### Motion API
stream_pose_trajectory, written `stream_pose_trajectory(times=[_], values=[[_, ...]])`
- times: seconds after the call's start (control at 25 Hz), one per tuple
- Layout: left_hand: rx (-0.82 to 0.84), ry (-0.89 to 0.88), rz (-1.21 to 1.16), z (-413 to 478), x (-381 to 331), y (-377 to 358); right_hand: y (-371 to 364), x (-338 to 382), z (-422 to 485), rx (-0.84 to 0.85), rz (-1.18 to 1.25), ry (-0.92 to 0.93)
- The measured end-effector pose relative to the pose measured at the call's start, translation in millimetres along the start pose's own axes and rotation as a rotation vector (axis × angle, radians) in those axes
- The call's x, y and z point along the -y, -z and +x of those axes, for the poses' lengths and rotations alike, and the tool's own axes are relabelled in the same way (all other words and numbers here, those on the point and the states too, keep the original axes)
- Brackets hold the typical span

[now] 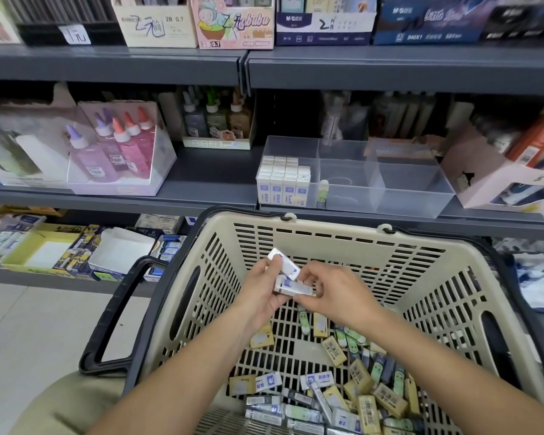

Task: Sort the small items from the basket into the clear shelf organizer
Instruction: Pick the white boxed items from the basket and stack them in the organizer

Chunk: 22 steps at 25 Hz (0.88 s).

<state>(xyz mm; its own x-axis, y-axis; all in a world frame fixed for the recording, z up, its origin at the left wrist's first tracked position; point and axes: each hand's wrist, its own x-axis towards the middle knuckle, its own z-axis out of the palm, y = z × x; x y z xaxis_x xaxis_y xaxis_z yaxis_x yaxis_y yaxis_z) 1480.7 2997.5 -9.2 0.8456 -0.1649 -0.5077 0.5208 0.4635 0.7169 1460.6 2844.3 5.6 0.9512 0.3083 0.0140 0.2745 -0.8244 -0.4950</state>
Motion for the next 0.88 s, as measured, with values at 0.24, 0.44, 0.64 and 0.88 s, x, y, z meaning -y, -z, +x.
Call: stream_pose_trajectory(times=[0.24,0.44,0.64,0.88], values=[[0.012,-0.110,0.168,-4,-9,-6,23,1,-1,0.070,0.104,-0.071],[0.000,-0.230,0.266,-10,-30,-10,43,0,7,0.005,0.666,-0.226],[0.022,-0.419,0.315,-7,-68,-26,68,2,23,0.057,0.706,-0.170],[0.029,-0.515,0.362,14,-96,-40,112,-3,77,-0.182,0.608,-0.125]])
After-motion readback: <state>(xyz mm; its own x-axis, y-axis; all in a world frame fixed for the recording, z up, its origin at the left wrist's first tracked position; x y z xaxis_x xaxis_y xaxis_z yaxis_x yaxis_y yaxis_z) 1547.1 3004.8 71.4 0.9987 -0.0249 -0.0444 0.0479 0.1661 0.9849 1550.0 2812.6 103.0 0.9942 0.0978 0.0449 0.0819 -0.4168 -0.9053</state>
